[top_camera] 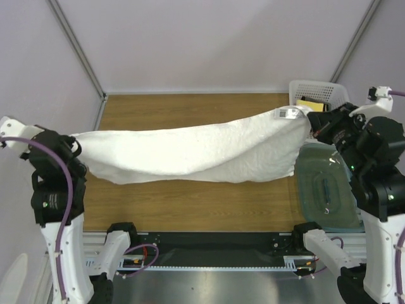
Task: Fold and stack the towels
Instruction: Flatten out the crumpled towel
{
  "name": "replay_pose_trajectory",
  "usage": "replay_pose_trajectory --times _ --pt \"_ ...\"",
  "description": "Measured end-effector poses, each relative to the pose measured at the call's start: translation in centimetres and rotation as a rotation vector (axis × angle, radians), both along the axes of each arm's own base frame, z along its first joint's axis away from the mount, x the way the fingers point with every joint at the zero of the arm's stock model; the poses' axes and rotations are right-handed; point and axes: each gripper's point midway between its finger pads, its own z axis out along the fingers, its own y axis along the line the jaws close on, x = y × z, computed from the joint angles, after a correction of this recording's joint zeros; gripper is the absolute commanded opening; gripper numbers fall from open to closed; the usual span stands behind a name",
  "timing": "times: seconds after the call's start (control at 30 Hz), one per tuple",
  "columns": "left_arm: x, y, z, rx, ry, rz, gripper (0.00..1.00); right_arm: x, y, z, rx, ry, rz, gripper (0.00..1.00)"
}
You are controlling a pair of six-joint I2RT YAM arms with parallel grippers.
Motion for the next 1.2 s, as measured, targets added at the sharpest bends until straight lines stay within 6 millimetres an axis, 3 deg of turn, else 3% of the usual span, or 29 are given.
replay_pose_trajectory --times 0.17,0.23,0.3,0.4,0.53,0.63,0.7,0.93,1.2 --pt "-3.5 0.5 3.1 0.036 -0.033 0.049 0.0 -3.5 -1.4 1.6 0.001 -0.008 -0.046 0.0" --pt "-3.4 0.7 3.3 0.042 -0.024 0.059 0.0 -4.0 -1.6 1.1 0.001 0.006 -0.053 0.0" --pt "-1.8 0.9 2.2 0.039 0.019 0.058 0.0 -3.1 -1.5 -0.4 0.0 0.043 -0.055 0.0" --pt "2.9 1.1 -2.5 0.021 0.158 0.042 0.0 -0.2 -1.0 -6.7 -0.012 0.2 -0.065 0.0" --pt "9.5 1.2 -12.5 -0.027 0.398 0.012 0.0 4.0 -0.1 -17.0 -0.037 0.452 -0.074 0.0" --pt "12.7 1.1 -18.8 -0.061 0.537 -0.007 0.0 6.5 -0.2 -22.0 -0.051 0.564 -0.091 0.0" --pt "14.6 1.1 -21.2 -0.076 0.571 -0.015 0.0 8.4 -0.4 -23.4 -0.044 0.576 -0.101 0.0" --pt "19.3 2.0 -26.1 -0.111 0.574 -0.001 0.0 16.6 0.0 -26.1 0.017 0.502 -0.069 0.0" --pt "23.1 3.4 -28.7 -0.146 0.535 -0.014 0.0 23.7 1.6 -32.3 0.037 0.538 -0.001 0.0"
